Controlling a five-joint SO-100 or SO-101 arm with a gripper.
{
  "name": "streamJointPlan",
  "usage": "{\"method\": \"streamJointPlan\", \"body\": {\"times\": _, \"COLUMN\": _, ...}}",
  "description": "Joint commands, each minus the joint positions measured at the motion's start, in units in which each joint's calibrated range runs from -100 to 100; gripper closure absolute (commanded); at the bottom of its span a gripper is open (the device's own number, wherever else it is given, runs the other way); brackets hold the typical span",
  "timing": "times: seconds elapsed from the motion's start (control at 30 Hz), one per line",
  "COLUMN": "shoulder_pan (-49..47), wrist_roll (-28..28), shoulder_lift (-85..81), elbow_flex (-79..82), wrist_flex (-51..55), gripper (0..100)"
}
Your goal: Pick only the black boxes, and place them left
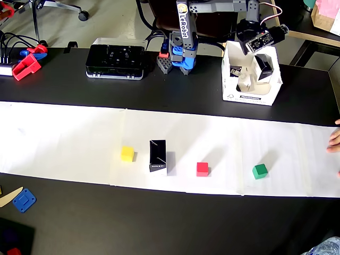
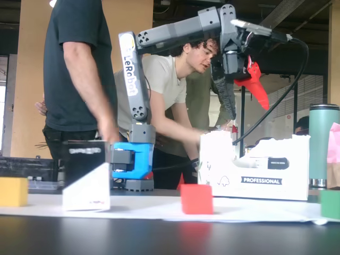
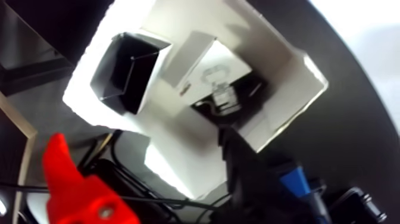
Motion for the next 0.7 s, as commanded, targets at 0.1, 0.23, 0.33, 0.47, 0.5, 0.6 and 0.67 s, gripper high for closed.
{"method": "streamJointPlan", "body": {"times": 0.1, "shoulder_pan": 14.6, "wrist_roll": 11.1, "shoulder_lift": -11.9, "elbow_flex": -3.0, "wrist_flex": 0.1, "gripper": 51}}
{"method": "streamJointPlan", "body": {"times": 0.23, "shoulder_pan": 21.9, "wrist_roll": 13.4, "shoulder_lift": -17.0, "elbow_flex": -3.5, "wrist_flex": -0.2, "gripper": 51}}
{"method": "streamJointPlan", "body": {"times": 0.33, "shoulder_pan": 28.4, "wrist_roll": 13.4, "shoulder_lift": -19.3, "elbow_flex": -3.5, "wrist_flex": -0.2, "gripper": 51}}
{"method": "streamJointPlan", "body": {"times": 0.47, "shoulder_pan": 39.9, "wrist_roll": 13.4, "shoulder_lift": -20.9, "elbow_flex": -3.5, "wrist_flex": -0.2, "gripper": 51}}
{"method": "streamJointPlan", "body": {"times": 0.5, "shoulder_pan": 42.7, "wrist_roll": 13.4, "shoulder_lift": -20.9, "elbow_flex": -3.5, "wrist_flex": -0.2, "gripper": 51}}
{"method": "streamJointPlan", "body": {"times": 0.6, "shoulder_pan": 56.2, "wrist_roll": 13.4, "shoulder_lift": -20.7, "elbow_flex": -2.9, "wrist_flex": 0.1, "gripper": 51}}
{"method": "streamJointPlan", "body": {"times": 0.67, "shoulder_pan": 62.2, "wrist_roll": 13.4, "shoulder_lift": -20.7, "elbow_flex": -3.2, "wrist_flex": -0.1, "gripper": 51}}
